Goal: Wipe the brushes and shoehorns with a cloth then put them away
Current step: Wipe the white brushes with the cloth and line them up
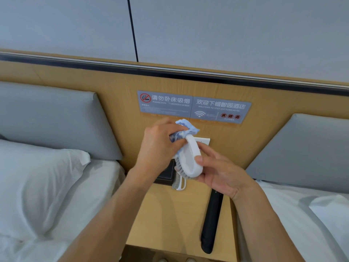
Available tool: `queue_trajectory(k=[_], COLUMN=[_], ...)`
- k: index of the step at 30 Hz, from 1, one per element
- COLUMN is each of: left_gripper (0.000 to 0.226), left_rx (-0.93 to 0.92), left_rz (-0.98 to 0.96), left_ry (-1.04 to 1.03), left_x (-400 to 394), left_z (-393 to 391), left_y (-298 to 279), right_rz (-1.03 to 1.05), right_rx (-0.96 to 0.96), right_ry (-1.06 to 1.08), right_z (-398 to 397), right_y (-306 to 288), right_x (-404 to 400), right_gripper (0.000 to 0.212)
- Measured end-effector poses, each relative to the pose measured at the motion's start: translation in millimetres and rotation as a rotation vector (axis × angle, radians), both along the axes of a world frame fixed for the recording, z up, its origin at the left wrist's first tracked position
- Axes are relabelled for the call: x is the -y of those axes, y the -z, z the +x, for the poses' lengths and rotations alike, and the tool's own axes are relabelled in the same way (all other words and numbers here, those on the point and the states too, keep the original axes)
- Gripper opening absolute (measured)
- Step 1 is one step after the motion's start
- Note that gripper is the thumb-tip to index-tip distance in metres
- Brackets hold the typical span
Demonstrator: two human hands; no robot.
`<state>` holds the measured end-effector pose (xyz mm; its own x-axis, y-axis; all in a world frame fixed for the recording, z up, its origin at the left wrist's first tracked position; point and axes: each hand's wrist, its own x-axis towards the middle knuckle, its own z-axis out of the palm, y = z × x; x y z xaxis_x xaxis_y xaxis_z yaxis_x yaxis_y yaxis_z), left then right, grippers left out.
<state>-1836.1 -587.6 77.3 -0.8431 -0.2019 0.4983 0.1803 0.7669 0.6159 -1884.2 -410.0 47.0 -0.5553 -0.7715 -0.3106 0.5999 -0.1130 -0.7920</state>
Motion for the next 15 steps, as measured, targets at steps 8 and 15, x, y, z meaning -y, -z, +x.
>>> queue_trajectory(k=[8, 15], left_gripper=[0.023, 0.033], left_rx=[-0.039, 0.128], left_rz=[0.01, -0.053], left_ry=[0.071, 0.383], left_x=[-37.0, -28.0], left_z=[16.4, 20.9], left_y=[5.8, -5.3], right_rz=[-0.055, -0.006], right_rx=[-0.149, -0.202], right_ry=[0.131, 0.144], right_z=[-9.0, -11.0], right_y=[-5.6, -10.7], right_x=[-9.9, -19.3], right_gripper=[0.056, 0.066])
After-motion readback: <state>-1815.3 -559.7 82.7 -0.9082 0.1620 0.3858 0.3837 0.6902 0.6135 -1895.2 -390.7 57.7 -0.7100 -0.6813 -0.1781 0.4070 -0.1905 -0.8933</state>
